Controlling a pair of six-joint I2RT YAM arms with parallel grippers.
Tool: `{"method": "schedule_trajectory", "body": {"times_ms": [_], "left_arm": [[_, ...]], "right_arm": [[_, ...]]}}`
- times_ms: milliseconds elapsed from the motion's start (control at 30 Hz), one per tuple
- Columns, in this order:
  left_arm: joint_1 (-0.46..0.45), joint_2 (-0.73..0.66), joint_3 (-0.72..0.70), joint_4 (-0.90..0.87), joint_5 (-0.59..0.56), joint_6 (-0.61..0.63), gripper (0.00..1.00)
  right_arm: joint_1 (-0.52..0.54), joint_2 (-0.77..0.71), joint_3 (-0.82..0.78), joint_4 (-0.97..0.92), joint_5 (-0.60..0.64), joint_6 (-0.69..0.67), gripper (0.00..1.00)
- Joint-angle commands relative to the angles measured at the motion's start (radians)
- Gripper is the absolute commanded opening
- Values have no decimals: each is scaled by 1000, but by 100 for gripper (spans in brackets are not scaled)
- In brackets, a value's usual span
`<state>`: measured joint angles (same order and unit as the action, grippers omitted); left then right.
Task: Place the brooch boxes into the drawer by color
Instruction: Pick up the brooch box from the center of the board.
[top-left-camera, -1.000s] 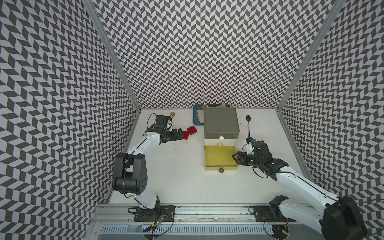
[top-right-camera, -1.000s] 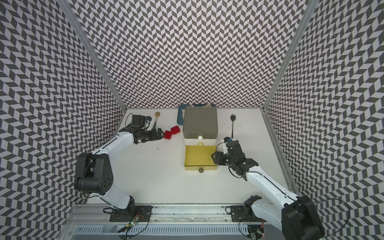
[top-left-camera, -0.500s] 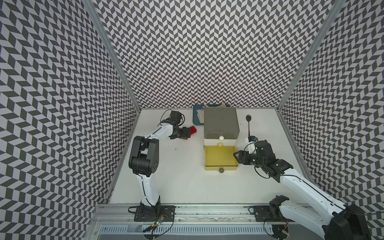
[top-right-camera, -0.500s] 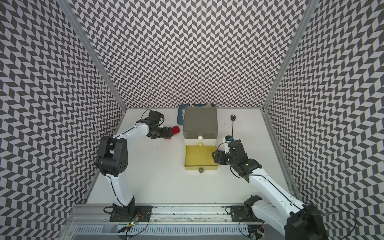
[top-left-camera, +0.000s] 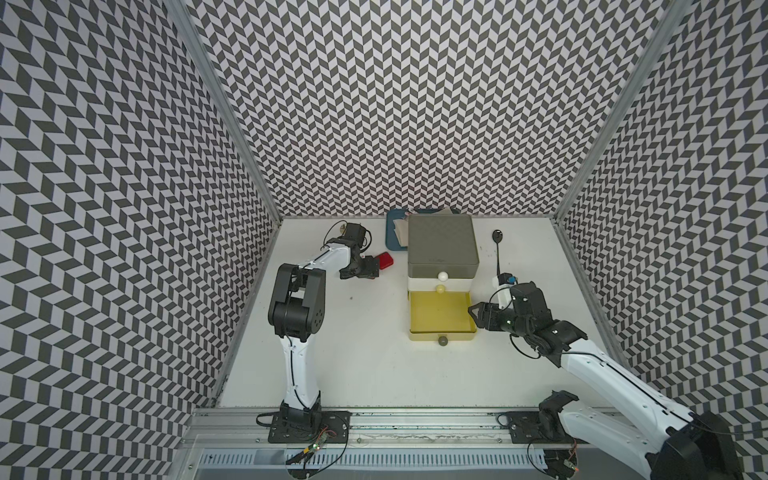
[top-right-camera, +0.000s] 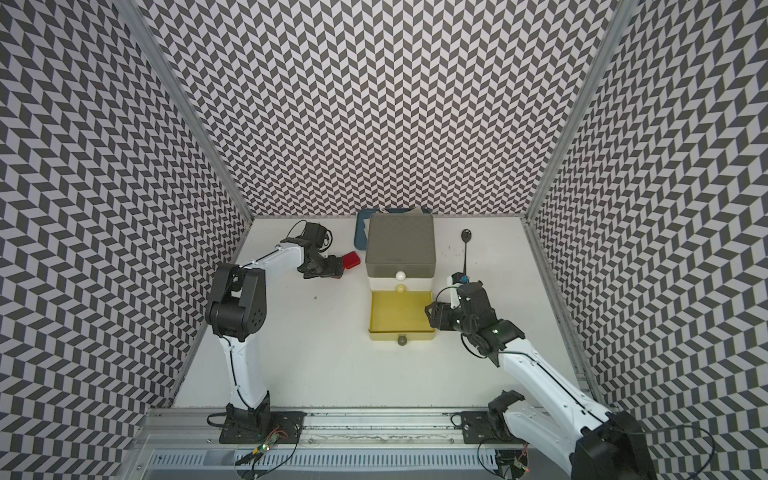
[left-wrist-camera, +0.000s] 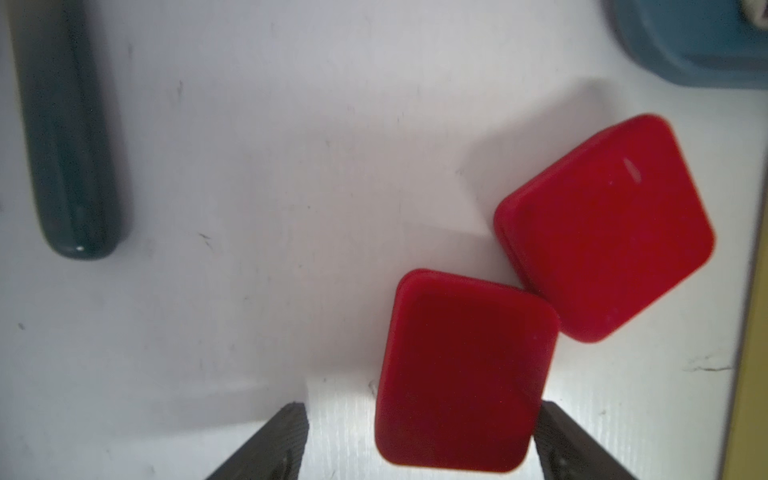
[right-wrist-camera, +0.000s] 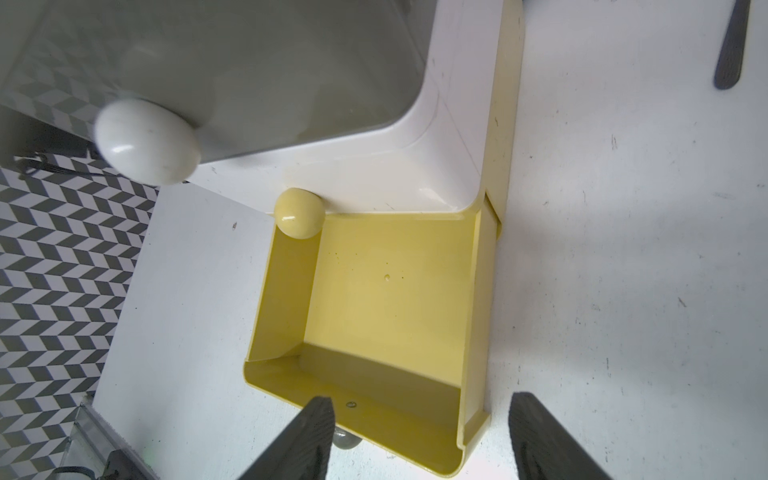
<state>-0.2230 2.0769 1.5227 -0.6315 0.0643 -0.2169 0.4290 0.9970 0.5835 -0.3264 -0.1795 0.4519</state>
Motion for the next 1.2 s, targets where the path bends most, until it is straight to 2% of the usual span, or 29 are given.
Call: {"method": "schedule_trajectory", "body": {"times_ms": [0, 267, 400, 533, 600, 667, 967, 1067, 1167], "left_arm": [[-7, 30, 39, -14, -9, 20, 84], [-9, 47, 54, -17, 8, 26, 77], [-10, 63, 54, -16, 19, 24, 61], [-15, 49, 37, -17, 10, 28, 59], [-18, 21, 24, -16, 12, 28, 53], [-18, -27, 2, -7, 29, 22, 44], [-22, -288, -24, -21, 95, 40, 44], [-39, -413, -126, 45, 101, 53, 44], [-95, -567, -300, 187, 86, 83, 45]], "right_arm": [[2, 8, 11, 12, -2, -13, 71], [2, 2, 16, 4, 5, -13, 71], [2, 2, 17, 9, -9, -12, 71], [2, -10, 32, -2, -24, -9, 71], [2, -23, 34, -5, -24, -4, 71], [2, -39, 40, -9, -28, 5, 71], [3, -69, 180, -32, -98, 19, 71], [2, -43, 253, -59, -134, 4, 71], [2, -12, 345, -84, -166, -24, 72]]}}
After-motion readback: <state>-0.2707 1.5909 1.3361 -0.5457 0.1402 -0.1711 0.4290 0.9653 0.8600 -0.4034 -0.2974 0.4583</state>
